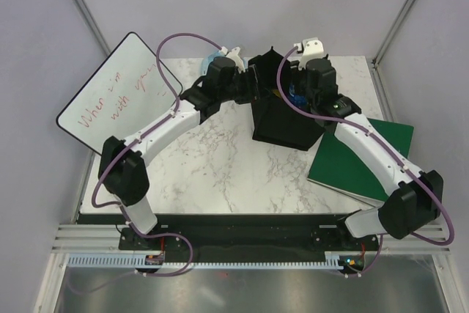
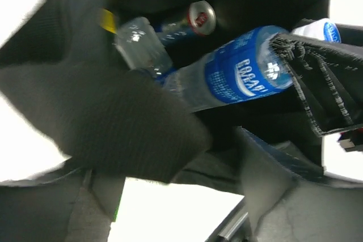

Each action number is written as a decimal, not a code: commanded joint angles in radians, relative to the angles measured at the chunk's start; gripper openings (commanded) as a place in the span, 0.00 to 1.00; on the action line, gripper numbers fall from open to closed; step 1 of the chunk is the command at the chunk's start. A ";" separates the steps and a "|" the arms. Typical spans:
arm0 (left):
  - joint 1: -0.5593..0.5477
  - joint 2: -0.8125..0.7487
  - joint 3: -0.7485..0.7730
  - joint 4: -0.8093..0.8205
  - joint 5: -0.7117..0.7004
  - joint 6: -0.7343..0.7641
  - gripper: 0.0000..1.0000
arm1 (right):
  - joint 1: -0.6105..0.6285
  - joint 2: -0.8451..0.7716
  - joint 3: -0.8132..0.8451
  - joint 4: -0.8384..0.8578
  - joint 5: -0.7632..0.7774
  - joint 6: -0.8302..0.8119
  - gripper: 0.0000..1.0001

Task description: Place the beverage into the canvas bag

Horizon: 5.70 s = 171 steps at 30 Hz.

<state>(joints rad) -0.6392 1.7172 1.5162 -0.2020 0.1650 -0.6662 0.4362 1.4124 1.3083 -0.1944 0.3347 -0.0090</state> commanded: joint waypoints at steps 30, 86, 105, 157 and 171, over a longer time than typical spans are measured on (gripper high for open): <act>-0.013 -0.076 0.067 0.041 0.255 -0.019 0.02 | -0.097 0.042 -0.100 0.459 0.104 -0.014 0.00; -0.016 -0.111 0.052 -0.053 0.177 0.056 0.02 | -0.149 0.036 -0.313 0.332 -0.092 0.020 0.17; -0.017 -0.111 0.047 -0.045 0.186 0.048 0.22 | -0.148 -0.007 -0.121 0.115 -0.341 0.086 0.59; -0.016 -0.990 -0.294 -0.301 -0.018 0.254 1.00 | -0.148 -0.638 0.037 -0.467 -0.381 0.560 0.98; -0.016 -0.990 -0.266 -0.318 -0.035 0.269 1.00 | -0.148 -0.647 0.052 -0.473 -0.379 0.549 0.98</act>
<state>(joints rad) -0.6521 0.7319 1.2129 -0.5243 0.1555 -0.4450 0.2897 0.7712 1.3487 -0.6701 -0.0460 0.5461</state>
